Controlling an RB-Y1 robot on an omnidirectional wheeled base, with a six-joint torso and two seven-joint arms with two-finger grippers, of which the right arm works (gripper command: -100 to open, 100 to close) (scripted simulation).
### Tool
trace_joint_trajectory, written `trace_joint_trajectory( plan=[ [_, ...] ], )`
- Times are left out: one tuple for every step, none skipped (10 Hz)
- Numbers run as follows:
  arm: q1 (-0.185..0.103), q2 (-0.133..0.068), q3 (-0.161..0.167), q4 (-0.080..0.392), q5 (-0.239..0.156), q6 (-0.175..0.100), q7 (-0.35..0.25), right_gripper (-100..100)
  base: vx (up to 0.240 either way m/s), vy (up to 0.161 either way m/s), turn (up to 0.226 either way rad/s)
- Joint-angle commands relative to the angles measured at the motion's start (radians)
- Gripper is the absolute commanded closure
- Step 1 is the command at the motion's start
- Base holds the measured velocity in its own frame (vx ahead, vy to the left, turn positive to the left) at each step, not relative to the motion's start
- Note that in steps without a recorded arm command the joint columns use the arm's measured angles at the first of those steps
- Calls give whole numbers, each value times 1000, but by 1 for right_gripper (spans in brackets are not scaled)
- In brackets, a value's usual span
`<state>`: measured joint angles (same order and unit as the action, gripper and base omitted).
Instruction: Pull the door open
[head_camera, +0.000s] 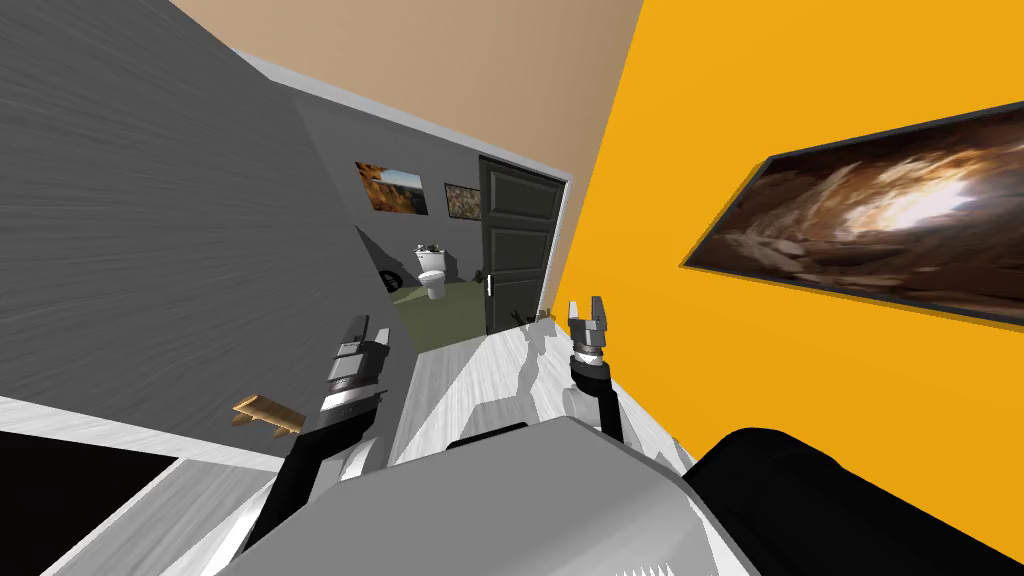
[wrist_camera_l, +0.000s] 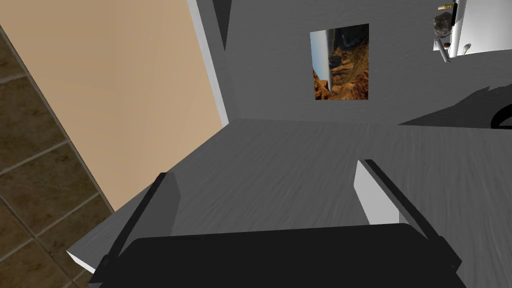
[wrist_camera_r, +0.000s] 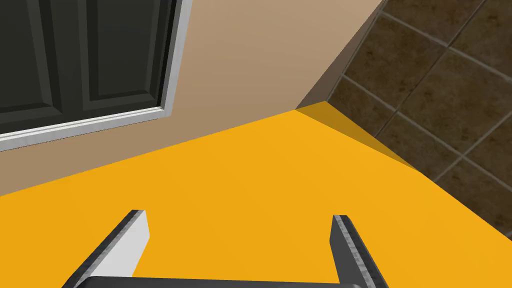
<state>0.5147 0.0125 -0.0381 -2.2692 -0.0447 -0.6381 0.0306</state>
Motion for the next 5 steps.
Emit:
trace_joint_trajectory(
  plan=[
    [-8,-11,0,31,-22,-6,-26,-100,46,-5,175],
    [-13,-17,0,51,-36,-10,-43,-100,107,-7,193],
    [-18,-24,0,73,-51,-15,-61,-100,139,-11,175],
    [-22,-27,0,87,-61,-18,-74,-100,119,-29,129],
    [-29,-35,0,116,-82,-24,-98,-100,127,-28,185]
  ],
)
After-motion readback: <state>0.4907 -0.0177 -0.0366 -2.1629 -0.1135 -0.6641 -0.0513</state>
